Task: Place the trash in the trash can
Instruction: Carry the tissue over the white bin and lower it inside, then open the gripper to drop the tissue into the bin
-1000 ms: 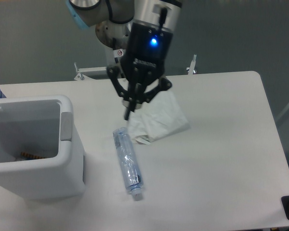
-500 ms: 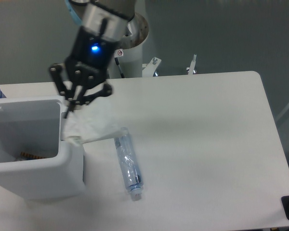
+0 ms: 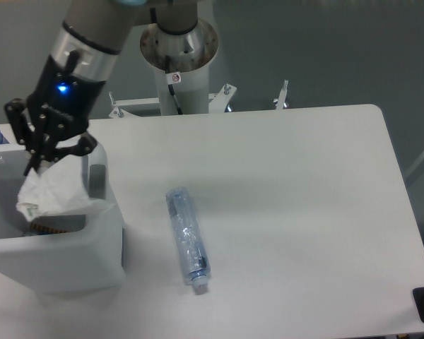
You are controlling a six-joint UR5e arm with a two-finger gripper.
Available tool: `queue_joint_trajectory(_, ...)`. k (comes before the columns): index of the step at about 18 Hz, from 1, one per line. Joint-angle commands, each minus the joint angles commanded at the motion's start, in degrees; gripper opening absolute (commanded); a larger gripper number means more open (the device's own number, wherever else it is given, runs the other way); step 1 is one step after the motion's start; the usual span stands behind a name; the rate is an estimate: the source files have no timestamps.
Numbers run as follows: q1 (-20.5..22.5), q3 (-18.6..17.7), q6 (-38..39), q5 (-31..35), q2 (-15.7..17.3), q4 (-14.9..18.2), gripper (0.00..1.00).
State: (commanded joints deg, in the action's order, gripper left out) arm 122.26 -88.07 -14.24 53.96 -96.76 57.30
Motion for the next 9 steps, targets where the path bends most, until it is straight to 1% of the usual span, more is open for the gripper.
queue_joint_trajectory(1, 0.00, 0.09, -0.17, 0.00, -0.18, -0.09, 0.30)
queue_joint_trajectory(2, 0.00, 0.52, -0.87, 0.00, -0.44, -0.09, 0.74)
queue_joint_trajectory(3, 0.00, 0.88, -1.58, 0.00, -0.62, 0.00, 0.91)
queue_joint_trajectory(6, 0.00, 0.71, -1.67, 0.00, -0.71, -0.61, 1.00)
queue_joint_trajectory(9, 0.09, 0.26, -1.58, 0.00, -0.35, -0.62, 1.00)
